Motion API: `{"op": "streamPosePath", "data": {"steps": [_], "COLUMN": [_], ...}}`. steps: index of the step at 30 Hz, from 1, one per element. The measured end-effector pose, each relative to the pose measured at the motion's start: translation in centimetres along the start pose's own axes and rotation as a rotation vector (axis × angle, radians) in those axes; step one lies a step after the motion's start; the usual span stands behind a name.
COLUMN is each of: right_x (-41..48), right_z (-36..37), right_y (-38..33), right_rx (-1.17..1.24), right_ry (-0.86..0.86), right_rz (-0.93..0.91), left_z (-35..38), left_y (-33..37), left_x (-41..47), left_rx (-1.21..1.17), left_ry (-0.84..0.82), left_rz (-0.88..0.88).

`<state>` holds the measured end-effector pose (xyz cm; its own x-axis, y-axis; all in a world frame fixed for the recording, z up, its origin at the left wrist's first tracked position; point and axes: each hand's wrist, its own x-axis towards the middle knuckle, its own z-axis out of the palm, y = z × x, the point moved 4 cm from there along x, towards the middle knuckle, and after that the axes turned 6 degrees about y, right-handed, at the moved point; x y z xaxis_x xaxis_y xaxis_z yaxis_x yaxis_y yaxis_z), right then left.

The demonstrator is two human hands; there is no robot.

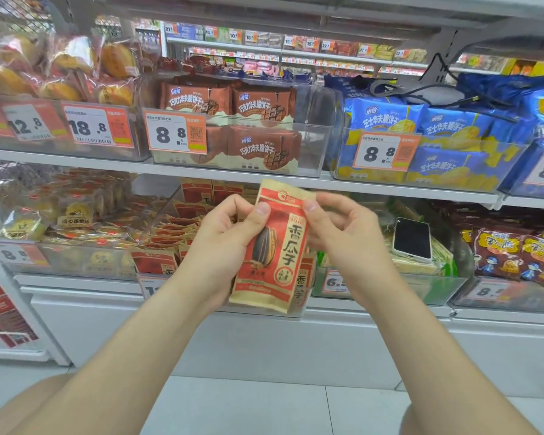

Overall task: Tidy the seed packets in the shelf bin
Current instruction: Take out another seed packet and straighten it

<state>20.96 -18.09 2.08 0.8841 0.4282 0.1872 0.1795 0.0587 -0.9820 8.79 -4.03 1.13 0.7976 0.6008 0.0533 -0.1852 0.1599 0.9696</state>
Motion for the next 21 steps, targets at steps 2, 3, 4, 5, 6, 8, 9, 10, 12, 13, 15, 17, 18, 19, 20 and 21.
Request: {"op": "streamPosePath", "data": {"steps": [2,3,4,5,6,8,9,10,12,13,15,17,18,19,20,21], "right_x": [-0.7,-1.2,-1.5,-1.7,-1.6,-1.3,-1.1,-1.0,-0.8,-0.8,-0.6,-0.2,0.0,0.1,0.2,0.3], "right_z": [0.9,1.3,1.6,1.7,1.7,1.4,1.2,1.0,1.0,1.1,1.5,1.8,1.9,1.9,1.9,2.0], "right_y": [0.5,0.6,0.6,0.4,0.3,0.0,0.0,-0.2,-0.4,-0.5,-0.3,-0.3,-0.3,-0.4,-0.6,-0.9], "right_rx": [-0.061,-0.096,-0.112,-0.113,-0.103,-0.066,-0.041,-0.029,-0.061,-0.092,-0.152,-0.200,-0.185,-0.137,-0.082,-0.050], "right_ry": [-0.204,-0.298,-0.355,-0.361,-0.328,-0.214,-0.160,-0.120,-0.094,-0.106,-0.136,-0.130,-0.122,-0.121,-0.129,-0.140], "right_rz": [0.132,0.165,0.163,0.141,0.113,0.060,0.042,0.029,0.012,0.009,0.011,-0.018,-0.044,-0.075,-0.114,-0.165], "left_z": [-0.5,-0.7,-1.0,-1.2,-1.5,-2.1,-2.2,-2.3,-2.4,-2.5,-2.7,-3.2,-3.5,-3.9,-4.3,-4.7], "left_y": [0.1,0.2,0.2,0.4,0.6,0.9,1.1,1.2,1.3,1.2,1.1,1.2,1.2,1.3,1.5,1.6], "left_x": [0.4,0.5,0.7,0.8,0.9,1.0,0.9,0.8,0.7,0.7,1.0,1.2,1.4,1.5,1.8,2.1], "left_rx": [-0.109,-0.128,-0.097,-0.023,0.067,0.219,0.270,0.297,0.309,0.305,0.302,0.356,0.406,0.456,0.496,0.535], "left_ry": [0.069,0.096,0.120,0.137,0.138,0.052,-0.029,-0.102,-0.152,-0.144,-0.137,-0.129,-0.109,-0.081,-0.043,0.003], "left_rz": [0.037,0.050,0.061,0.068,0.066,0.030,0.017,0.012,0.008,0.003,-0.015,-0.008,0.010,0.034,0.067,0.114]}}
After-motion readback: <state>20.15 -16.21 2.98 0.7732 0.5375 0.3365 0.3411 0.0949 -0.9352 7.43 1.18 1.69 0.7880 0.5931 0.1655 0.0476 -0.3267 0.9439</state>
